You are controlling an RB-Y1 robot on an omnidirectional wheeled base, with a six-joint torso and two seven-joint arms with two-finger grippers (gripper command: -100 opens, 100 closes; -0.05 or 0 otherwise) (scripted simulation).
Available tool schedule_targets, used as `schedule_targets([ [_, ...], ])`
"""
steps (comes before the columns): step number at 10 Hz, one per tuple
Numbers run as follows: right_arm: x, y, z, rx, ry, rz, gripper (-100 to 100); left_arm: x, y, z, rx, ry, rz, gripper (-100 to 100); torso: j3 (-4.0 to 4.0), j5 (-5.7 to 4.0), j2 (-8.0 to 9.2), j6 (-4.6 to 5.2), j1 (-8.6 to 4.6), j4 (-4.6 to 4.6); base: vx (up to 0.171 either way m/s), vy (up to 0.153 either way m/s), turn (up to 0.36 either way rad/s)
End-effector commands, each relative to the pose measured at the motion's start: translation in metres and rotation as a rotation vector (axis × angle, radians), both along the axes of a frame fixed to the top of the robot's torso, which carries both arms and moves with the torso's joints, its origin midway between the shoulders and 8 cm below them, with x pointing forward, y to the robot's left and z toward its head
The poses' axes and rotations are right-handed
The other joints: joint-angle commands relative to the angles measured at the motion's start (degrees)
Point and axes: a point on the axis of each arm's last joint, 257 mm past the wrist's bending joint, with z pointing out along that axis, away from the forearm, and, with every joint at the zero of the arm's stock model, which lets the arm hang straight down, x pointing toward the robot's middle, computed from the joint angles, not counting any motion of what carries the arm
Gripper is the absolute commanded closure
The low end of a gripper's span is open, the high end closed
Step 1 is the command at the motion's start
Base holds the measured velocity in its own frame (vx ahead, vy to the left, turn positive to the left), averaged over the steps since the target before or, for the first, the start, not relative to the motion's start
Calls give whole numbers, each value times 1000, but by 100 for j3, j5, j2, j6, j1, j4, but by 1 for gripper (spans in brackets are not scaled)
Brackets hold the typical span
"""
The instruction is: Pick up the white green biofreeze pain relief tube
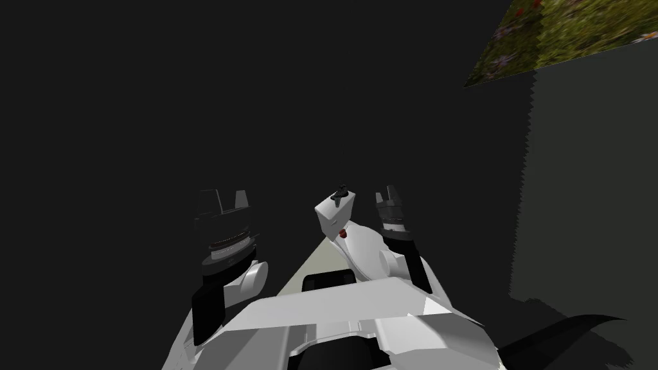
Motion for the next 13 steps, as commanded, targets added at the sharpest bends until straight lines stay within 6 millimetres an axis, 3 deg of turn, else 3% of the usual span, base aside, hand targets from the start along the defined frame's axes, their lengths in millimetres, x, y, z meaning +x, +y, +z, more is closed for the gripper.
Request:
schedule_targets([
  [1, 5, 6, -4, -40, 19, 16, -100, 0, 0, 0, 0, 0, 0, 0, 0, 0, 0, 0, 0, 0, 0, -2, 17],
  [6, 35, 25, -37, -200, 130, 48, -100, 0, 0, 0, 0, 0, 0, 0, -2, -2, -3, -1, -8, -1, 1, -14, 36],
  [13, 96, 42, -108, -422, 338, 9, -100, 0, 0, 0, 0, 0, 0, 0, 0, -2, 0, -1, -7, 0, -6, -17, 78],
])
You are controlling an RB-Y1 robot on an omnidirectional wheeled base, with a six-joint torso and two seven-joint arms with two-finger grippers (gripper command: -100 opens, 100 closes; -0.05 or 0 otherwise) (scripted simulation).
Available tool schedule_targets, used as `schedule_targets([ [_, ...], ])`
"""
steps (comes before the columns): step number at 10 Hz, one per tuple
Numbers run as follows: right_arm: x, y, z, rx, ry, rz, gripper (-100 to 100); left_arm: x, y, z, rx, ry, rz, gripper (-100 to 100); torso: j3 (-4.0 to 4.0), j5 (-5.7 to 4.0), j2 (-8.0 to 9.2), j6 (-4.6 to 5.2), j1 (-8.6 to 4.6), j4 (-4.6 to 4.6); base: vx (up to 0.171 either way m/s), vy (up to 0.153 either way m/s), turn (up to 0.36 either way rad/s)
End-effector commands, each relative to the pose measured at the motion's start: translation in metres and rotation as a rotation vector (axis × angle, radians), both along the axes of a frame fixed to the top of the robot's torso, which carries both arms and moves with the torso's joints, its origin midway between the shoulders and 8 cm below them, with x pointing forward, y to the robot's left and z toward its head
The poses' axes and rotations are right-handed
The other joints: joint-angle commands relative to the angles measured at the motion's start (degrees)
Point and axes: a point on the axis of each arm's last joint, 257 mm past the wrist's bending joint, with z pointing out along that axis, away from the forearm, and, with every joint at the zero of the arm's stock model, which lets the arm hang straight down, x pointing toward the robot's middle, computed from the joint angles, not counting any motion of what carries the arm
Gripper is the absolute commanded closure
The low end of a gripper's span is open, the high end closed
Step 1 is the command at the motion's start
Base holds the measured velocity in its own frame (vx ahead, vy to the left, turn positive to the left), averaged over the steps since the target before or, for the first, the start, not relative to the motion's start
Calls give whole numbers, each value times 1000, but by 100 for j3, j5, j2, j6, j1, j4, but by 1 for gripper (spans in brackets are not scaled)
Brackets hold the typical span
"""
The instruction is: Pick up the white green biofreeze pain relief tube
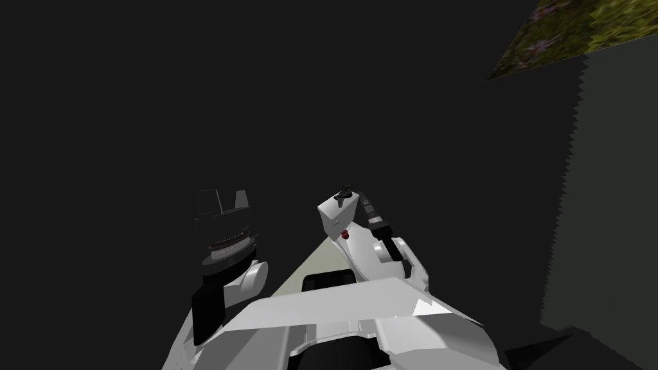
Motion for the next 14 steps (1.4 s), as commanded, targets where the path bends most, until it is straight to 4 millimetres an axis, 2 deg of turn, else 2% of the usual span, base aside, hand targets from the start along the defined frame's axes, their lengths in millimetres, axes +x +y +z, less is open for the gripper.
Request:
schedule_targets([
  [1, 7, 0, -13, -30, 26, -10, -100, 0, 0, 0, 0, 0, 0, 0, 0, 0, 0, 0, 0, 0, -1, -17, 18],
  [3, 25, 3, -37, -100, 88, -35, -100, 0, 0, 0, 0, 0, 0, 0, -1, 1, -2, 0, 2, 0, -1, -16, 74],
  [5, 35, 3, -50, -149, 121, -52, -100, 0, 0, 0, 0, 0, 0, 0, -1, 0, -1, 0, -1, 0, -5, -26, 66],
  [7, 53, 5, -71, -215, 179, -80, -100, 0, 0, 0, 0, 0, 0, 0, 0, 0, 0, 1, 1, 0, -8, -17, 69],
  [8, 53, 4, -76, -234, 185, -85, -100, 0, 0, 0, 0, 0, 0, 0, 1, 0, 1, 1, 1, 0, -10, -17, 40],
  [10, 70, 6, -95, -305, 236, -111, -100, 0, 0, 0, 0, 0, 0, 0, 1, 1, 2, 1, 3, 0, -15, -17, 88],
  [13, 79, 4, -113, -369, 280, -140, -100, 0, 0, 0, 0, 0, 0, 0, 2, 1, 3, 2, 5, 1, -13, -11, 47],
  [14, 87, 4, -125, -412, 311, -158, -100, 0, 0, 0, 0, 0, 0, 0, 1, 1, 2, 2, 6, 1, -15, -9, 91],
])
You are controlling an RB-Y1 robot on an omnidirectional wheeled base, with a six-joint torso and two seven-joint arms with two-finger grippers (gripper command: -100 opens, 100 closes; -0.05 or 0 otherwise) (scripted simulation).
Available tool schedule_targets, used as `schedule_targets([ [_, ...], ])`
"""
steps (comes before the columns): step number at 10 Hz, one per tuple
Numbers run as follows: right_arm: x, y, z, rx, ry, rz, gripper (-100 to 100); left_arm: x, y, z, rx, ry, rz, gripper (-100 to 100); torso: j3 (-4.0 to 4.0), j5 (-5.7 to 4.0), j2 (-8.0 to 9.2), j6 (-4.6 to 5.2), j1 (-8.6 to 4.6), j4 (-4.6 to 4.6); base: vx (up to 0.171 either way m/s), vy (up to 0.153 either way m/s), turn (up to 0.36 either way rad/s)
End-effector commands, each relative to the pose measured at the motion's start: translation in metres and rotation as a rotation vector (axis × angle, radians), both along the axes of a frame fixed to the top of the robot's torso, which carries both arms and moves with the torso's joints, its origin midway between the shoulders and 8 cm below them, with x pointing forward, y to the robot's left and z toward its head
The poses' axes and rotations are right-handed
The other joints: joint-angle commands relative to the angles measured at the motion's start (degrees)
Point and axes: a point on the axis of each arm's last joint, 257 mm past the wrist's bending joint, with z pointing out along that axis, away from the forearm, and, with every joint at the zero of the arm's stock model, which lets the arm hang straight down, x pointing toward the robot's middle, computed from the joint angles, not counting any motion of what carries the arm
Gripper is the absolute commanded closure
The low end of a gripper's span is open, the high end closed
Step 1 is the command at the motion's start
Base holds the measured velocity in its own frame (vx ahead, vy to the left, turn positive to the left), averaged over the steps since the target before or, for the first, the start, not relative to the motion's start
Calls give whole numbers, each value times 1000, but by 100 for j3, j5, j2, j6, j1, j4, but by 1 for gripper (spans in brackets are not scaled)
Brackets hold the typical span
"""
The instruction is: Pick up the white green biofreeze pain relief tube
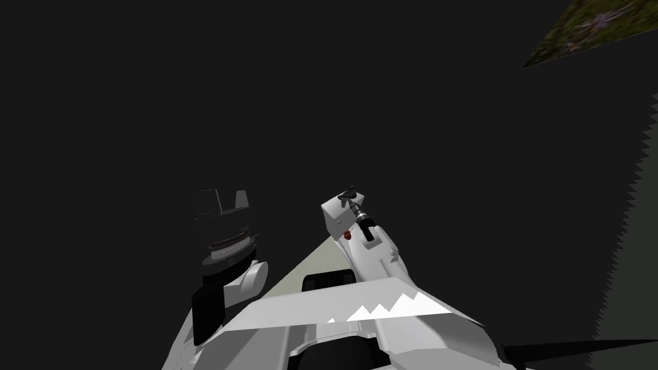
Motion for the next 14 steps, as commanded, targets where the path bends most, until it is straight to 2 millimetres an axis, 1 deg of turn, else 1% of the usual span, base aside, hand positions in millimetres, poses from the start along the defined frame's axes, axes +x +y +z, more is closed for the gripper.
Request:
schedule_targets([
  [1, 10, 0, -13, -54, 36, -26, -100, 0, 0, 0, 0, 0, 0, 0, 0, 0, 0, 0, 0, 0, -22, -9, 131],
  [2, 10, -2, -19, -74, 47, -29, -100, 0, 0, 0, 0, 0, 0, 0, 1, 0, 2, 0, 1, 0, -19, -8, 26],
  [3, 17, -1, -28, -116, 71, -46, -100, 0, 0, 0, 0, 0, 0, 0, 2, 0, 3, 3, 0, 1, -25, -3, 61],
  [4, 17, -2, -30, -122, 75, -47, -100, 0, 0, 0, 0, 0, 0, 0, 3, 0, 4, 1, 1, 1, -21, -3, 35],
  [6, 31, 0, -40, -204, 110, -79, -100, 0, 0, 0, 0, 0, 0, 0, 2, 0, 3, 1, 2, 1, -26, -4, 95],
  [7, 30, -2, -49, -218, 126, -81, -100, 0, 0, 0, 0, 0, 0, 0, 3, 1, 5, 0, 3, 1, -20, -6, 42],
  [8, 36, -2, -55, -262, 145, -97, -100, 0, 0, 0, 0, 0, 0, 0, 2, 0, 4, 4, 0, 1, -19, -8, 60],
  [9, 35, -3, -57, -265, 150, -98, -100, 0, 0, 0, 0, 0, 0, 0, 2, 0, 3, 2, 1, 1, -15, -5, 33],
  [10, 41, -3, -61, -311, 164, -114, -100, 0, 0, 0, 0, 0, 0, 0, 2, 0, 2, 4, 1, 1, -16, -6, 61],
  [11, 41, -3, -64, -313, 171, -114, -100, 0, 0, 0, 0, 0, 0, 0, 1, 0, 2, 2, 1, 1, -15, -5, 39],
  [13, 50, -4, -71, -402, 196, -145, -100, 0, 0, 0, 0, 0, 0, 0, 1, 1, 2, 2, 2, 1, -21, -7, 84],
  [14, 50, -5, -76, -405, 207, -145, -100, 0, 0, 0, 0, 0, 0, 0, 2, 0, 3, 2, 0, 1, -16, -14, 29],
])
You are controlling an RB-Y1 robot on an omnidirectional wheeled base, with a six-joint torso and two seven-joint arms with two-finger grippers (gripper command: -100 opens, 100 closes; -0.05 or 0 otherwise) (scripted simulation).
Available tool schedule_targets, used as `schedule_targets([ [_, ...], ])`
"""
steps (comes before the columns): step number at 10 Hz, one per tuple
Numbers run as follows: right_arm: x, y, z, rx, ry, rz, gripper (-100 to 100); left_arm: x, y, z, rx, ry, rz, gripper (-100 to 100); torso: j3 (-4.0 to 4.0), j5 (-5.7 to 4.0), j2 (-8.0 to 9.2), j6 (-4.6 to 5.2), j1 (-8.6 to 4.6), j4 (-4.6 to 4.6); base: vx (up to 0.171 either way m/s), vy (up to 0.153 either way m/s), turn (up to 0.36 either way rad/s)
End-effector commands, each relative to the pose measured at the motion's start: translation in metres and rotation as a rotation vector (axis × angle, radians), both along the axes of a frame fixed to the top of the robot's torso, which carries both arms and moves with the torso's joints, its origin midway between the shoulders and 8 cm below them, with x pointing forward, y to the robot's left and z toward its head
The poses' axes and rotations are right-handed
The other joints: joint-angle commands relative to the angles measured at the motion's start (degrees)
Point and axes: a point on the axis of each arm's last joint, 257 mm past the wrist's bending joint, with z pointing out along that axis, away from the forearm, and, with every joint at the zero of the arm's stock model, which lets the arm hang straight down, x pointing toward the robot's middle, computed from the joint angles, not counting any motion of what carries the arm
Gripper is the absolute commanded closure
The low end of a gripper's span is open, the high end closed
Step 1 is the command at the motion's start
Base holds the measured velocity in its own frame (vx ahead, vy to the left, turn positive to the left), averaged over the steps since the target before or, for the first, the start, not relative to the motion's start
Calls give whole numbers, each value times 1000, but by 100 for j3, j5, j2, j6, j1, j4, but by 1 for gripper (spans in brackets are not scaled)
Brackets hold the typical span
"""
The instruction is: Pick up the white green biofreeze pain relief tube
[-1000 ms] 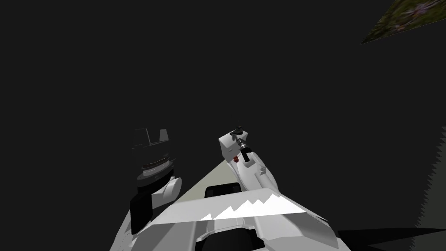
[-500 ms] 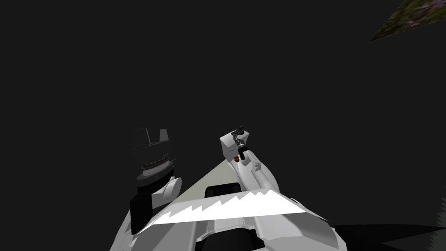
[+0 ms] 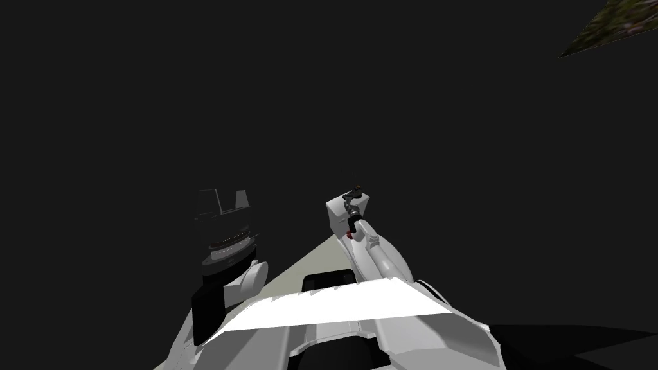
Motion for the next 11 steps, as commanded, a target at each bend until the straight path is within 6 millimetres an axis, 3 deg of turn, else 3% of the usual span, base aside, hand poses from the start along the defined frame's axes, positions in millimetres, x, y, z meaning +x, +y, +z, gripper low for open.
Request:
schedule_targets([
  [1, 4, -2, -7, -54, 23, -18, -100, 0, 0, 0, 0, 0, 0, 0, 0, 0, 0, 0, 0, 0, -13, -12, 42],
  [11, 28, -6, -11, -356, 80, -108, -100, 0, 0, 0, 0, 0, 0, 0, -6, -1, -11, 0, -6, -2, 0, -27, 53],
])
